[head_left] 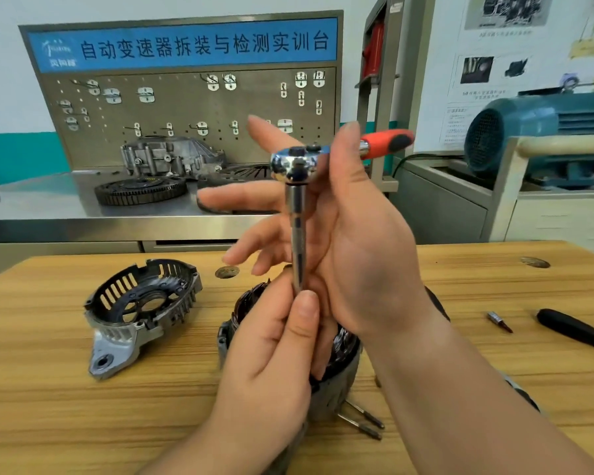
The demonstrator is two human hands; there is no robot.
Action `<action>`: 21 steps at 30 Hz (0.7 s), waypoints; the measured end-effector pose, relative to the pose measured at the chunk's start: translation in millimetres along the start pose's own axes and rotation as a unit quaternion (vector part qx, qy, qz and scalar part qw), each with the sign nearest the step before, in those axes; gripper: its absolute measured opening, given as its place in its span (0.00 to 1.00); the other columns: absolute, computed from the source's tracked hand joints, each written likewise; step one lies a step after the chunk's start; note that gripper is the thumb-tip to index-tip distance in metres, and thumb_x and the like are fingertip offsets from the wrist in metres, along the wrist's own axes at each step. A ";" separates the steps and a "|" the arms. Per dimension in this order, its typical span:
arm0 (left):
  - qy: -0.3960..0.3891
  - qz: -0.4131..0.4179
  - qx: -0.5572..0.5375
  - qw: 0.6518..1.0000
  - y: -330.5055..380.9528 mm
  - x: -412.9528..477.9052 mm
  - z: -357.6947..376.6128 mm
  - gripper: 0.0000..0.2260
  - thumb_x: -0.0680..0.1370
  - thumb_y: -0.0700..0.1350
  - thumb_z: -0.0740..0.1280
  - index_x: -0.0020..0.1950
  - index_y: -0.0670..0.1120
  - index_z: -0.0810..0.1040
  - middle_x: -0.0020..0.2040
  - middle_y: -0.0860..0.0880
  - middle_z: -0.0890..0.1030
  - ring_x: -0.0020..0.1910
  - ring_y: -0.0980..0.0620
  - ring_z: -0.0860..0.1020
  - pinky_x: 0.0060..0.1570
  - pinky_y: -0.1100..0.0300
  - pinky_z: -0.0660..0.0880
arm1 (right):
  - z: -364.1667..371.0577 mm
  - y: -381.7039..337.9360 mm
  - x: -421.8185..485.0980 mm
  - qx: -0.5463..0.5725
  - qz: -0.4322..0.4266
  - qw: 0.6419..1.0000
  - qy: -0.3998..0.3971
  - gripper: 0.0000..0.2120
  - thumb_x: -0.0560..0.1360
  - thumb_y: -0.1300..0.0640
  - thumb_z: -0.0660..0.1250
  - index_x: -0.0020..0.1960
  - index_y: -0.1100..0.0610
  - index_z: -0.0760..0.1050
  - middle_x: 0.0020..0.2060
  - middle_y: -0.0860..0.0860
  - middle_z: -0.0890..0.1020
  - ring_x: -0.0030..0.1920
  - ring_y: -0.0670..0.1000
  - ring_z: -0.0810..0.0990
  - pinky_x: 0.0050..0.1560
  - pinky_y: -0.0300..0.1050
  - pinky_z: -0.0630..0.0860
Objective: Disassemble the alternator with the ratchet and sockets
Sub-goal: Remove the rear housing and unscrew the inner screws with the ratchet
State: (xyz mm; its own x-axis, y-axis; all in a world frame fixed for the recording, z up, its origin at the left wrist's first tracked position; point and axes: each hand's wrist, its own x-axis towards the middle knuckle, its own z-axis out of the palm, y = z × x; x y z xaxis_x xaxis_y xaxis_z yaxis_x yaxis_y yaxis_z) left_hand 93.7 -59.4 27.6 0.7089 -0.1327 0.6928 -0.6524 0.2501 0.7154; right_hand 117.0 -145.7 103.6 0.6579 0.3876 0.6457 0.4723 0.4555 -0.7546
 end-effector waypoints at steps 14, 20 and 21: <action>0.008 -0.016 -0.010 1.000 0.1 0.3 -1.7 0.13 0.76 0.60 0.62 0.43 0.52 0.77 0.28 0.50 0.67 0.24 0.52 0.62 0.23 0.56 0.58 | 2.8 3.0 1.5 -0.001 -0.019 1.000 0.003 0.29 0.76 0.37 0.45 0.71 0.49 0.65 0.48 0.60 0.84 0.35 0.55 0.81 0.39 0.49 0.75; 0.017 -0.007 0.022 1.000 -2.1 1.8 -2.1 0.13 0.78 0.57 0.61 0.42 0.50 0.74 0.27 0.53 0.68 0.24 0.46 0.61 0.21 0.54 0.57 | 8.9 1.3 -5.0 -0.146 -0.147 0.977 0.054 0.17 0.79 0.49 0.55 0.66 0.50 0.68 0.46 0.53 0.84 0.40 0.51 0.83 0.39 0.44 0.78; 0.021 -0.004 0.030 0.999 -2.0 2.0 -2.1 0.12 0.78 0.56 0.61 0.41 0.50 0.74 0.27 0.53 0.68 0.24 0.46 0.61 0.21 0.55 0.57 | 7.1 2.2 -1.4 -0.199 -0.150 0.966 0.065 0.18 0.79 0.48 0.54 0.63 0.56 0.70 0.43 0.52 0.85 0.41 0.50 0.84 0.40 0.34 0.76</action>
State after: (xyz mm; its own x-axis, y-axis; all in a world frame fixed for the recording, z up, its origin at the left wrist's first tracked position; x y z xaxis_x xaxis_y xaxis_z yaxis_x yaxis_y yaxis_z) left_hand 96.9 -58.1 27.3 0.7242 -0.0940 0.6831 -0.6603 0.1909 0.7263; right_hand 112.9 -139.6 101.8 0.5119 0.1707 0.8419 0.8247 0.1766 -0.5372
